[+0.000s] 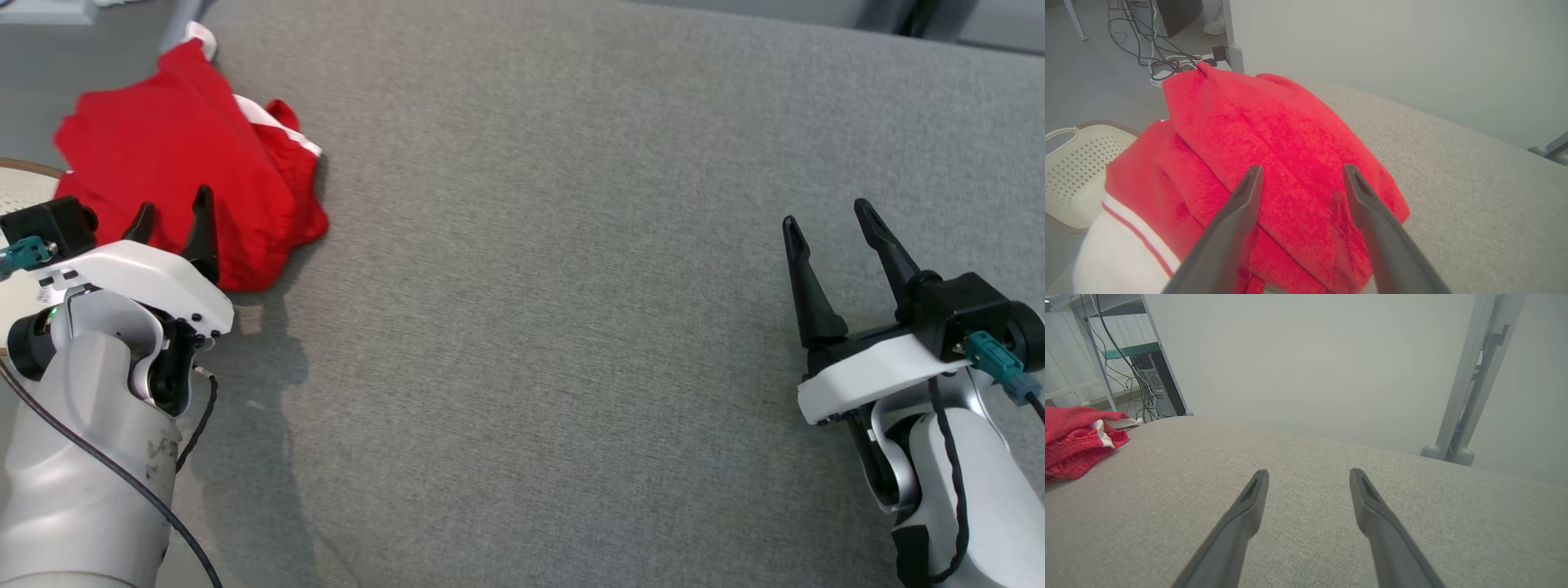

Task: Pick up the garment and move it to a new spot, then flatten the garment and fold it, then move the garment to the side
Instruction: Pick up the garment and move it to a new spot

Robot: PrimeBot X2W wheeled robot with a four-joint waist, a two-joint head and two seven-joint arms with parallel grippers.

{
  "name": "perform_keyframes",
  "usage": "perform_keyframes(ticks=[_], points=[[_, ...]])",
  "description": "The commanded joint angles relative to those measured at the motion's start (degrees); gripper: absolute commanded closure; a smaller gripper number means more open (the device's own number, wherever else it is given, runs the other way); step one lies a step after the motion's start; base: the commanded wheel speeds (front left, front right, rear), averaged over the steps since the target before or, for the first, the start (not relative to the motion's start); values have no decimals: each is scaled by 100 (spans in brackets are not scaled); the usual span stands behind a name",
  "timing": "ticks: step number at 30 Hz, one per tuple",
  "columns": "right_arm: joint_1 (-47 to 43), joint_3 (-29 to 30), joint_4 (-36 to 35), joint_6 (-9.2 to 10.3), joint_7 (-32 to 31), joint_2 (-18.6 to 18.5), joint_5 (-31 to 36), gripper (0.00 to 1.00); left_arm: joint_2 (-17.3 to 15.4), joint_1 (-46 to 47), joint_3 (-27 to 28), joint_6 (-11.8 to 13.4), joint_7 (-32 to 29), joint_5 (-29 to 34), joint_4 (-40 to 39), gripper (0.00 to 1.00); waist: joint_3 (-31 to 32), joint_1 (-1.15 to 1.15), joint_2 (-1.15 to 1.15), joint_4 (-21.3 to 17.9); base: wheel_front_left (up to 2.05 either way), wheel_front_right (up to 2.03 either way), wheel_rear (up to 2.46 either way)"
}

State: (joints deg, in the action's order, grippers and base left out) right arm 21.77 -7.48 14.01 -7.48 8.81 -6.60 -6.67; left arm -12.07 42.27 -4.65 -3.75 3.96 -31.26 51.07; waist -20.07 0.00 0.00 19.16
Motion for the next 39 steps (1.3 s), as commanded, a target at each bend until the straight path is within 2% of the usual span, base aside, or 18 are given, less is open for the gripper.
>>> perform_keyframes(ticks=[1,10,12,17,24,29,34,39], points=[[100,-3,-33,-3,-27,-56,7,0,-57,198,28,-33,-24,-50,264,0,-252,0,0,-198,0,0,0],[263,-44,-105,-3,-35,-93,30,0,-102,744,-36,-178,-361,-167,1560,0,-572,0,0,-352,0,0,0],[290,-41,-108,-3,-41,-91,33,0,-96,794,-70,-213,-352,-164,1717,100,-602,0,0,-364,0,0,0],[326,-4,-88,-3,-35,-107,47,0,-167,923,-116,-252,13,-124,1893,100,-607,0,0,-342,0,0,0],[220,90,-7,-3,65,-44,27,0,-303,990,-138,-208,945,-13,1800,100,-338,0,0,-286,0,0,0],[100,179,47,-3,110,6,-11,0,-348,817,-80,-169,1100,38,1501,100,-121,0,0,-250,0,0,0],[-21,289,56,-3,157,48,-22,0,-424,440,145,48,1123,259,428,100,113,0,0,-217,0,0,0],[-138,422,80,-3,224,125,-61,0,-319,-243,397,298,1120,581,-901,100,338,0,0,-281,0,0,0]])
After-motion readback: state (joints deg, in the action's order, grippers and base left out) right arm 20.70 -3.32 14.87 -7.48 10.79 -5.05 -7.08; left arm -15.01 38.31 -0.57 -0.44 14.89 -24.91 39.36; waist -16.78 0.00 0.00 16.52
